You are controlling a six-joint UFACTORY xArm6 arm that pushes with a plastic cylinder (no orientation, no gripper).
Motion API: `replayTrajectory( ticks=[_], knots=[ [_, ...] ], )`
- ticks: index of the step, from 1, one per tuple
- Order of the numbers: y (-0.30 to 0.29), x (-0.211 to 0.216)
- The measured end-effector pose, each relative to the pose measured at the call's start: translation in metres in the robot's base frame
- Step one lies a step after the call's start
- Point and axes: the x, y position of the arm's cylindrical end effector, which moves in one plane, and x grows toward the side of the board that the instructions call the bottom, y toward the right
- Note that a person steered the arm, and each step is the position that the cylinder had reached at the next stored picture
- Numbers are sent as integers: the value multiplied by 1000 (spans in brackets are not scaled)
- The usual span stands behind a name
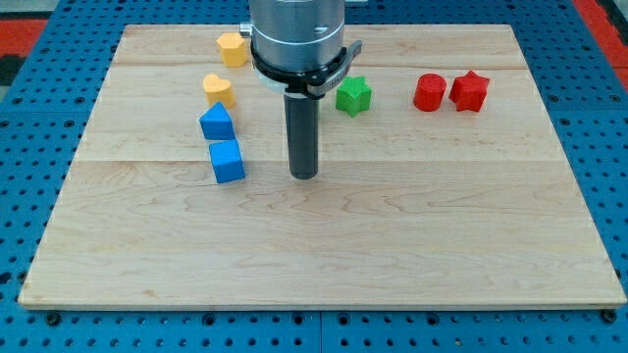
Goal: Make a triangle out of green blue and the yellow blocks
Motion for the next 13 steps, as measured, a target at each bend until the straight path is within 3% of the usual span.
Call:
replayTrajectory(
  ticks=[2, 3, 6, 7, 8, 9, 10, 11, 13],
  knots=[
    [-66, -94],
    [-55, -110],
    [25, -65],
    [35, -97],
    [31, -47],
    [-38, 1],
    [-112, 1],
    [-124, 9],
    [-206, 27]
  ],
)
